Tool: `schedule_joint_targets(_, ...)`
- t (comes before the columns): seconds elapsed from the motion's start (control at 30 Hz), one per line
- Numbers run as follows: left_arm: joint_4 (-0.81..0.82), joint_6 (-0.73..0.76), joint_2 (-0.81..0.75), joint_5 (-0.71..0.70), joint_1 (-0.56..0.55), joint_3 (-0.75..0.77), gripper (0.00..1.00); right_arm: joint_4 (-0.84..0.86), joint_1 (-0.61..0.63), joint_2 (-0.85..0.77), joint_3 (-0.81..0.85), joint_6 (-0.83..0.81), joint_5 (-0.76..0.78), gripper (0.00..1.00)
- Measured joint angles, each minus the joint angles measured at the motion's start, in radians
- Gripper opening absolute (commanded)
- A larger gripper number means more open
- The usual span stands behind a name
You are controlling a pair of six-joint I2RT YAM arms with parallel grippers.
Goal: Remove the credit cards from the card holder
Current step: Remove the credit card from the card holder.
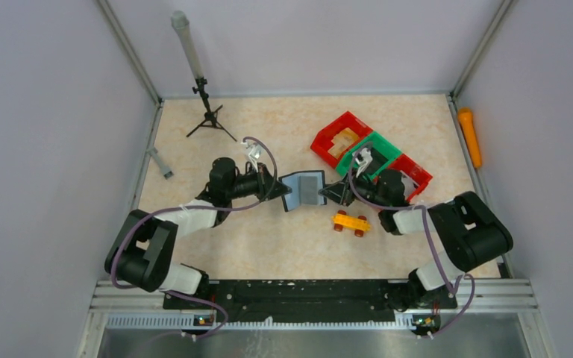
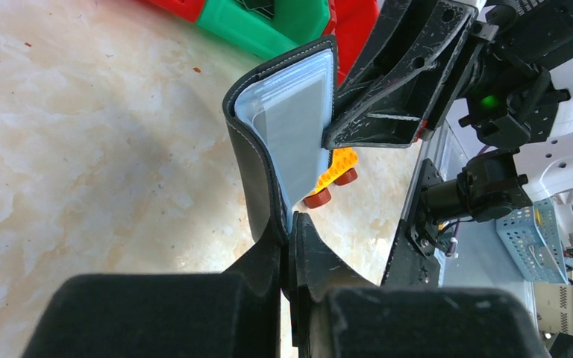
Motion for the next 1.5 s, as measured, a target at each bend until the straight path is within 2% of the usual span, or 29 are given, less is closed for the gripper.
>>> schedule_joint_targets(0.17, 0.006, -0.001, 0.000, 0.016, 0.001, 0.007, 0.00, -0.036, 0.008, -0.004, 0.011, -0.023, 0.015, 0.28)
schedule_joint_targets(0.3, 0.006, -0.001, 0.010, 0.021, 0.001, 0.014, 0.00, -0.052, 0.013, -0.008, 0.017, -0.032, 0.019, 0.41)
schedule_joint_targets(0.47, -0.001, 0.000, 0.021, 0.021, 0.001, 0.016, 0.00, -0.059, 0.018, -0.011, 0.017, -0.039, 0.018, 0.48)
schedule_joint_targets(0.6, -0.002, 0.000, 0.029, 0.022, 0.001, 0.021, 0.00, -0.059, 0.018, -0.012, 0.017, -0.038, 0.018, 0.49)
schedule_joint_targets(0.83, 0.006, -0.014, 0.075, 0.045, -0.006, 0.042, 0.00, -0.051, 0.045, -0.011, 0.022, -0.035, 0.011, 0.63)
schedule_joint_targets(1.07, 0.014, -0.032, 0.135, 0.074, -0.027, 0.070, 0.00, -0.066, 0.078, -0.011, 0.034, -0.039, 0.010, 0.65)
schedule_joint_targets(1.2, 0.022, -0.046, 0.148, 0.083, -0.032, 0.076, 0.00, -0.097, 0.083, -0.003, 0.055, -0.047, 0.016, 0.72)
schedule_joint_targets(1.5, 0.023, -0.048, 0.180, 0.097, -0.064, 0.099, 0.00, -0.223, 0.115, 0.042, 0.130, -0.089, 0.052, 0.72)
